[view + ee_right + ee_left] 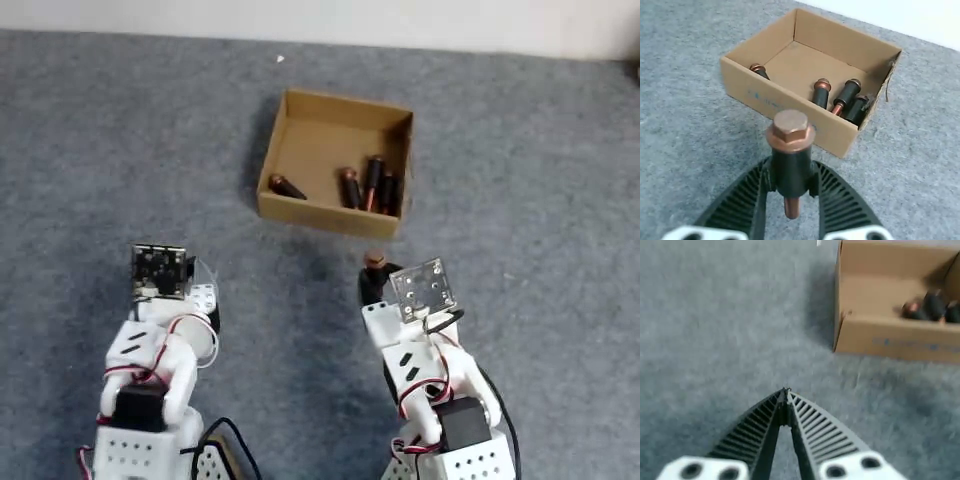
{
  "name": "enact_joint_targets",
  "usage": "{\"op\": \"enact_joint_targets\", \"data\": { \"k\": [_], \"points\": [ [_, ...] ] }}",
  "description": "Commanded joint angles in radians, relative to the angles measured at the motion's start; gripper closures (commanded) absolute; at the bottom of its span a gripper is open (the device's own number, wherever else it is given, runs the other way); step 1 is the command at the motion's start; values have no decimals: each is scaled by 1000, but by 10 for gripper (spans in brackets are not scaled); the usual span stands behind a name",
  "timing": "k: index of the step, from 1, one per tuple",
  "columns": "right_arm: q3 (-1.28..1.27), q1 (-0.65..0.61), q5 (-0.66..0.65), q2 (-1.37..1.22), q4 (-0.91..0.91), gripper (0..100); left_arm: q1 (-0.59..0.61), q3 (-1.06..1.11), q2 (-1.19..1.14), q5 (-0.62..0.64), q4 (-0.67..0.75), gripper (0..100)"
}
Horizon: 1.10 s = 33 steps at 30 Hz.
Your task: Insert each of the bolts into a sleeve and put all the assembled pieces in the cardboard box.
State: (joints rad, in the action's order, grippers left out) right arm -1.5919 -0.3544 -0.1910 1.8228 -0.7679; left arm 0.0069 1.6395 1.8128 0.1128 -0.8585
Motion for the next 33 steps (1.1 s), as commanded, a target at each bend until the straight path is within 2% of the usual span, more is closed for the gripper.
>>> {"op": "enact_joint_targets", "data": {
  "k": [1, 7, 12, 24, 33],
  "points": [
    [79, 5, -41, 13, -1, 993, 18, 54, 4, -12, 72, 989],
    [163, 5, -51, 13, 12, 993, 48, 56, 1, -12, -6, 988],
    [188, 5, -83, -136, 153, 993, 42, 56, -2, -12, -38, 986],
    [705, 12, -84, -1124, 544, 993, 42, 56, -4, -12, -48, 989],
    [1127, 12, -81, -1759, 657, 992, 42, 56, -4, -12, -68, 987]
  ]
}}
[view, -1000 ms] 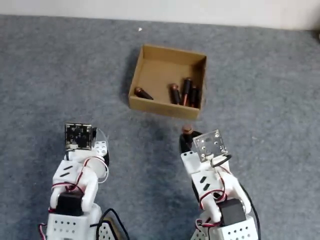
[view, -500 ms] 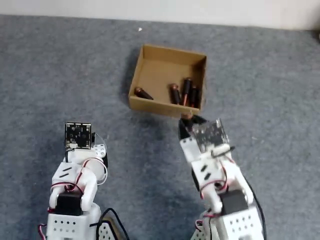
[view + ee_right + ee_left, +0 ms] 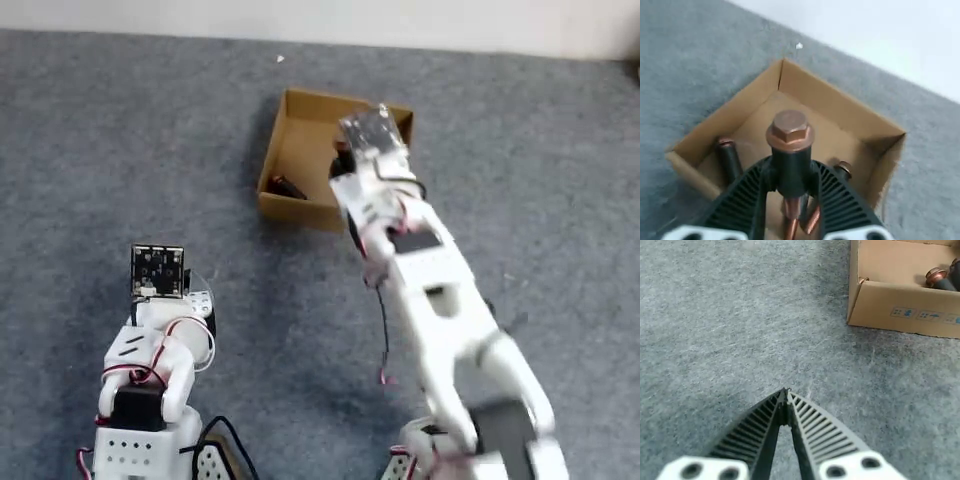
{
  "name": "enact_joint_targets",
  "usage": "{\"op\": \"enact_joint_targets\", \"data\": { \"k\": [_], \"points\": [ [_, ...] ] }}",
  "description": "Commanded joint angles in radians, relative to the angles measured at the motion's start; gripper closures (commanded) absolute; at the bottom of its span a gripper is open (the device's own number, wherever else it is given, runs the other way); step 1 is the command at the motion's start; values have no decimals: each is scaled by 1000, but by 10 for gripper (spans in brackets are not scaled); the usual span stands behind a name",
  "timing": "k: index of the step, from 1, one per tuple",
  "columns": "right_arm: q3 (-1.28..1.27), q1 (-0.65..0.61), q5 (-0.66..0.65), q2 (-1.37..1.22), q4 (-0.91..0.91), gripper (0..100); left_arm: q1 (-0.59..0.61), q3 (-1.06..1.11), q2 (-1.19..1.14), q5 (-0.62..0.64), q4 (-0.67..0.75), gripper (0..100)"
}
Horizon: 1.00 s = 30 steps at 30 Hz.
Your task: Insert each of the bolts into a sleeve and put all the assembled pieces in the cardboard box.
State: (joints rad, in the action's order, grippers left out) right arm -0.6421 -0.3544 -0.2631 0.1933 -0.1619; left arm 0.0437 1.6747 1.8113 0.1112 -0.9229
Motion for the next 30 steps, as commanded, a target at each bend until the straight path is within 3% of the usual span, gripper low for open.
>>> {"op": "enact_joint_targets", "data": {
  "k": [1, 13, 17, 23, 30],
  "points": [
    [225, 13, -9, -185, 51, 992, 5, 21, -2, -11, -3, 987],
    [493, 8, -8, -539, 42, 962, 5, 21, -2, -11, -3, 987],
    [501, 8, -5, -545, -62, 889, 5, 21, -2, -11, -3, 987],
    [503, 12, -6, -536, -91, 888, 5, 21, -2, -11, -3, 987],
    [418, 7, -6, -317, -160, 969, 5, 21, -2, -11, -3, 987]
  ]
}}
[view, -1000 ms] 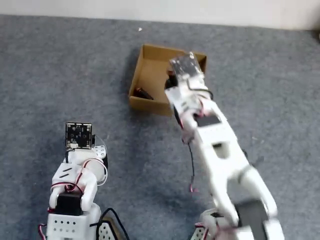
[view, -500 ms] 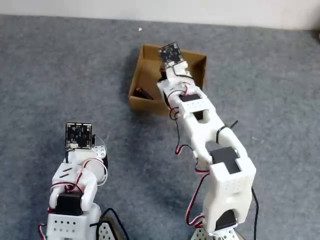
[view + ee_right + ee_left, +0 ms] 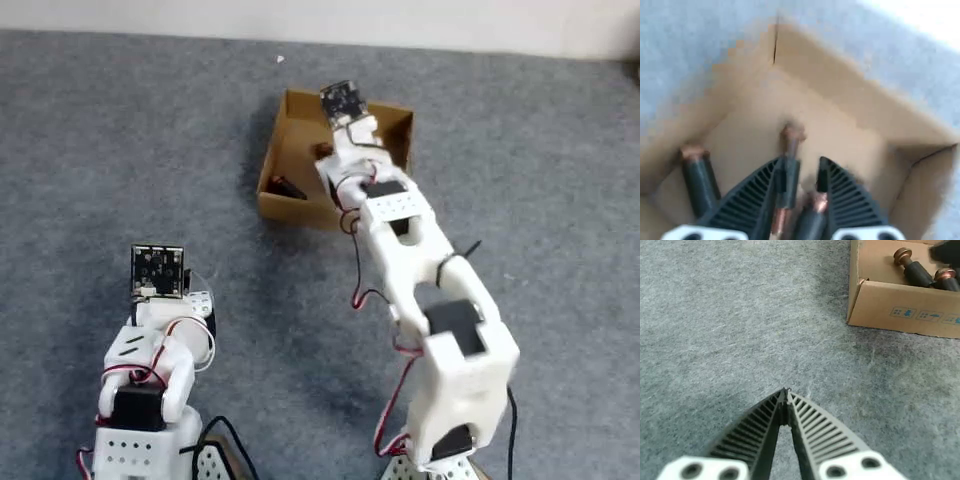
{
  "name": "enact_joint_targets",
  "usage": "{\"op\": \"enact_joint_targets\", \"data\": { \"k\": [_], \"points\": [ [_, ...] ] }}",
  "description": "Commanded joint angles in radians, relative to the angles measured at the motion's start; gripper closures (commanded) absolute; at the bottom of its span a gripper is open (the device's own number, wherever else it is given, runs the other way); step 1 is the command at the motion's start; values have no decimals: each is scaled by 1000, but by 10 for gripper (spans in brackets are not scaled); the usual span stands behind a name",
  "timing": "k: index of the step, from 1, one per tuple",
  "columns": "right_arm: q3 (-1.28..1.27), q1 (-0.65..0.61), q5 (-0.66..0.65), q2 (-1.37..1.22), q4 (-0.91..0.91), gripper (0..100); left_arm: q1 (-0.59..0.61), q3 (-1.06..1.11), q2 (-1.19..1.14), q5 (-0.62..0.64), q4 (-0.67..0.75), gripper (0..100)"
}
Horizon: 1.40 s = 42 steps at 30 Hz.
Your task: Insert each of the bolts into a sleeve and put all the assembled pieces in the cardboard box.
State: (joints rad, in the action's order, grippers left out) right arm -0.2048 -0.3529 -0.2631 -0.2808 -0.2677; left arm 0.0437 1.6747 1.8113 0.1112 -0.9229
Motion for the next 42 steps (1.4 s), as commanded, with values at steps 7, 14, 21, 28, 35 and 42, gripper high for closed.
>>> {"op": "enact_joint_targets", "data": {
  "k": [7, 14, 21, 28, 35, 42],
  "points": [
    [-252, 10, -6, 479, -171, 994, 5, 21, -2, -11, -3, 987],
    [-608, 10, -5, 901, -199, 994, 5, 21, -2, -11, -3, 987],
    [-921, 12, -5, 1307, -200, 994, 5, 21, -2, -11, -3, 987],
    [-1175, 12, -5, 1627, -206, 994, 5, 21, -2, -11, -3, 988],
    [-1251, 12, -5, 1862, -383, 994, 5, 21, -2, -11, -3, 989],
    [-1385, 12, -5, 2118, -501, 994, 5, 21, -2, -11, -3, 989]
  ]
}}
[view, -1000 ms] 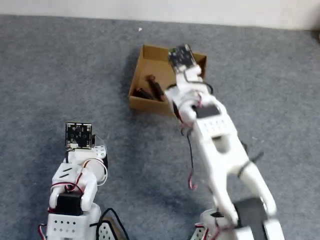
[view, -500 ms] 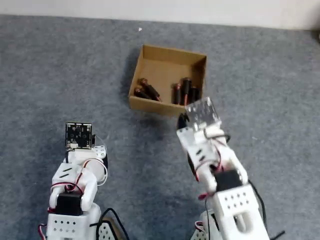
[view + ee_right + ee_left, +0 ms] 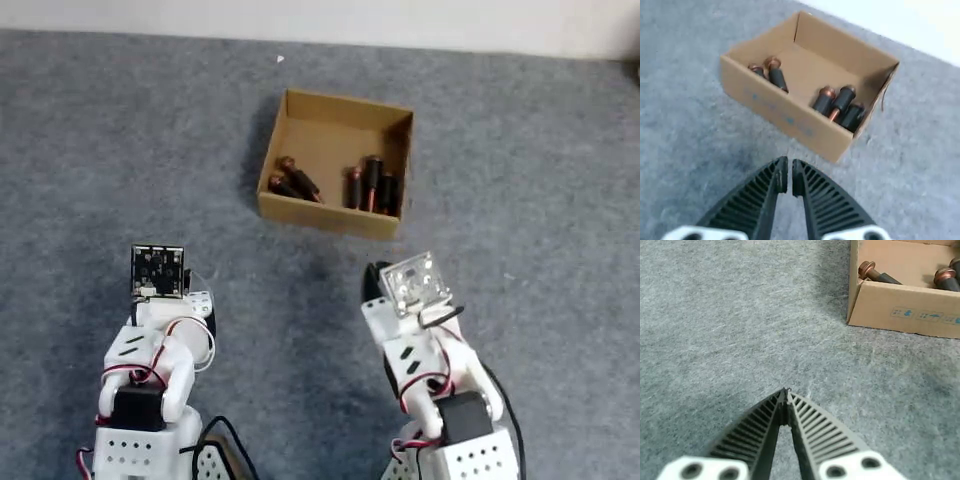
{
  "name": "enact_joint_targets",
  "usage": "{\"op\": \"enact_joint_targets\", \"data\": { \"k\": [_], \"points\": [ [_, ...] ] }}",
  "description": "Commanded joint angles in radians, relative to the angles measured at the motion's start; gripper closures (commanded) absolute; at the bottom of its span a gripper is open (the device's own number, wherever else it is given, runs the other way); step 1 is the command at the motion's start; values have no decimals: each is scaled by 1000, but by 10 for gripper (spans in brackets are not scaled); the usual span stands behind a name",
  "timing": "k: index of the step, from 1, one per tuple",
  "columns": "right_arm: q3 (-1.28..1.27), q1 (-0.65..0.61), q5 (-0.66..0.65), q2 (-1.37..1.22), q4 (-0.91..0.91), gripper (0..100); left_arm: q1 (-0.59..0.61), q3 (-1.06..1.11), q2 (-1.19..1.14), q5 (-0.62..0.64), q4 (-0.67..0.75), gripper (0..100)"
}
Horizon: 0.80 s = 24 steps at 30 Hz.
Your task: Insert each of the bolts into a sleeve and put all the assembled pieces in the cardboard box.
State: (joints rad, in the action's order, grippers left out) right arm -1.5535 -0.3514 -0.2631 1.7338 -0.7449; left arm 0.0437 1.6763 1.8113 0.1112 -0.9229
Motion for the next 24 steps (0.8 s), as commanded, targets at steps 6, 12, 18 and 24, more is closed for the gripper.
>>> {"op": "enact_joint_targets", "data": {
  "k": [6, 12, 18, 24],
  "points": [
    [-104, 61, -5, 90, -33, 994, 7, 19, -2, -11, -5, 989],
    [-145, 166, -5, 88, -38, 994, 8, 19, -2, -11, -5, 989],
    [-254, 248, 144, 88, -36, 994, 8, 19, -2, -11, -5, 989],
    [-262, 268, 330, 88, -90, 994, 8, 19, -2, -11, -5, 989]
  ]
}}
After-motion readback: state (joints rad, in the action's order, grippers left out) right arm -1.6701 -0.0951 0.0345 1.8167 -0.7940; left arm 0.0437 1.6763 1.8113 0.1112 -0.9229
